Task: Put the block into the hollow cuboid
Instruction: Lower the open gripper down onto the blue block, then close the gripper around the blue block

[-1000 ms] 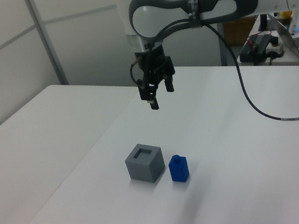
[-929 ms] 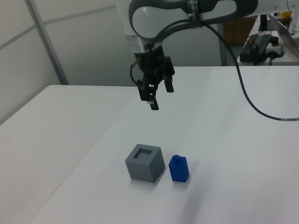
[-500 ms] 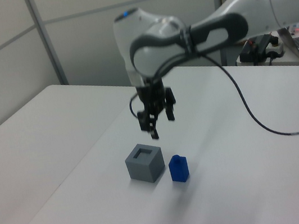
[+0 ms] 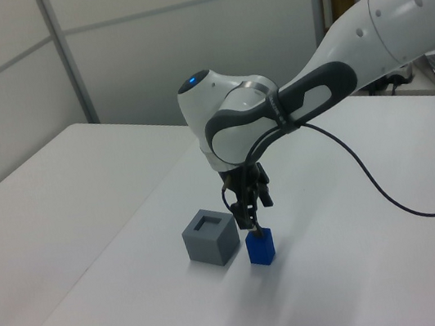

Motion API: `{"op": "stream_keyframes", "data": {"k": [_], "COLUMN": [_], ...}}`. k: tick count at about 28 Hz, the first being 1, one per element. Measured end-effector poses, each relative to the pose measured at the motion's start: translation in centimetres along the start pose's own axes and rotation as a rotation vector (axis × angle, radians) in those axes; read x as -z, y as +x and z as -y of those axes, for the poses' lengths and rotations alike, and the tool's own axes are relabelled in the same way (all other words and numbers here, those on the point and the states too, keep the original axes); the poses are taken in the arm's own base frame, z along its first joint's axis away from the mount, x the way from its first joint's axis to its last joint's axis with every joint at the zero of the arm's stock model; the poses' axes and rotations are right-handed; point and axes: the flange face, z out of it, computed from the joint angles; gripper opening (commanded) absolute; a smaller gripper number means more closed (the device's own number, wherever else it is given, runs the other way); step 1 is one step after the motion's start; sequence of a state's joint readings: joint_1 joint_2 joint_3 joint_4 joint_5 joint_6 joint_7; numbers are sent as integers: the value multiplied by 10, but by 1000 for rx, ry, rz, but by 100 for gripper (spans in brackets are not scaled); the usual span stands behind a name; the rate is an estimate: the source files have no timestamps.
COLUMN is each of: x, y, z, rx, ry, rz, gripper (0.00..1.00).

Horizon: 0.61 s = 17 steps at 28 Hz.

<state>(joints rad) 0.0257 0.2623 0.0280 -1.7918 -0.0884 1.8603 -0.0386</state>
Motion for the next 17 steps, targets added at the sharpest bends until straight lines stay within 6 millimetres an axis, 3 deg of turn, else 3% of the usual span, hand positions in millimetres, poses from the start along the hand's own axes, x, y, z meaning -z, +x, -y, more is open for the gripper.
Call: {"op": "stream_keyframes", "data": {"k": [3, 8, 9, 17], "x": [-9, -27, -31, -43], "y": [3, 7, 7, 5], "z": [-4, -11, -11, -1], "rx": [-6, -61, -68, -81], "ry": [2, 6, 6, 7], "rz": [0, -28, -27, -9], "gripper": [100, 89, 79, 39]}}
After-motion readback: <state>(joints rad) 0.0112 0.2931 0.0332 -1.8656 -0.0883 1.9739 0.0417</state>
